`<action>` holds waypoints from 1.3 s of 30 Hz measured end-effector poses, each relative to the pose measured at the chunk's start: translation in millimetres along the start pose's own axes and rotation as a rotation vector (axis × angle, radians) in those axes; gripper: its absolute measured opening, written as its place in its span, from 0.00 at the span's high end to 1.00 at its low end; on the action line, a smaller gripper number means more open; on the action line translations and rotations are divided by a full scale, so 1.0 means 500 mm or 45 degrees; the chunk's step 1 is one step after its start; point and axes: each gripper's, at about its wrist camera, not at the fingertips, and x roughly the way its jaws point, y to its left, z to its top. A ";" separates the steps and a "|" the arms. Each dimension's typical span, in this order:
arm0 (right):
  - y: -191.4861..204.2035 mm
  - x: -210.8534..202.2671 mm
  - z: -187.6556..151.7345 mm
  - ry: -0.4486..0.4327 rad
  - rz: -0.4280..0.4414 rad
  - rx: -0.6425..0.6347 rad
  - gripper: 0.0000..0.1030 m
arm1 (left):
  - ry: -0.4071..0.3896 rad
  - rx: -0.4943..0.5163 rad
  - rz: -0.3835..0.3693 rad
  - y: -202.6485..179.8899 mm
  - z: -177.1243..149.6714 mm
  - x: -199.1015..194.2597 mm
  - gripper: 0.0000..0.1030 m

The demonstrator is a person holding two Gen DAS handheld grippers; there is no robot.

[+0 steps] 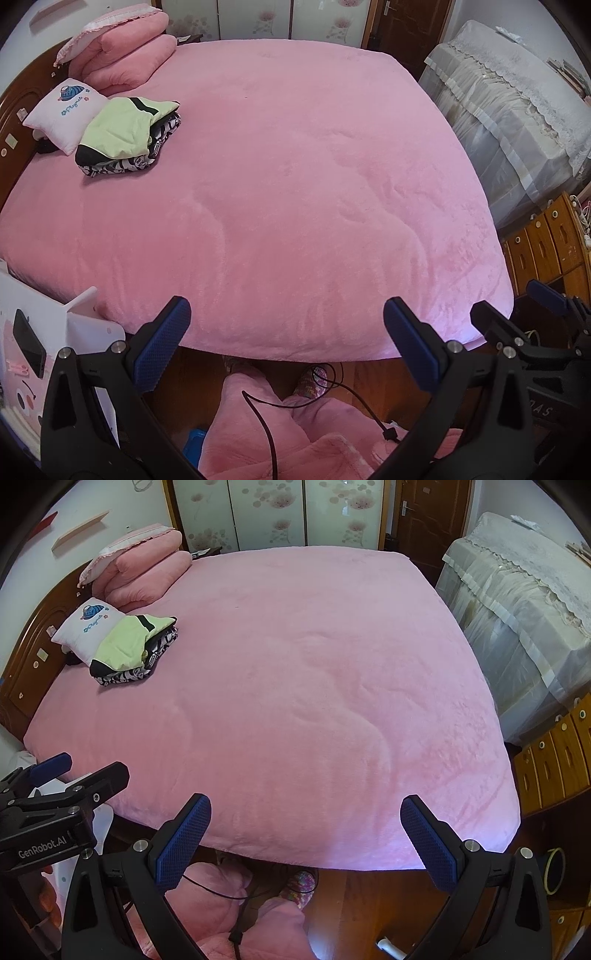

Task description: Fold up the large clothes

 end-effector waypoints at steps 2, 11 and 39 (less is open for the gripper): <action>-0.001 0.001 0.001 0.002 -0.001 0.001 0.00 | 0.001 0.000 0.002 -0.002 0.001 0.001 0.00; 0.001 0.006 0.000 0.002 -0.002 -0.002 0.00 | -0.016 0.002 0.012 -0.013 0.005 0.001 0.00; -0.006 0.012 0.008 0.012 -0.010 0.011 0.00 | -0.021 0.026 0.013 -0.039 0.018 0.005 0.00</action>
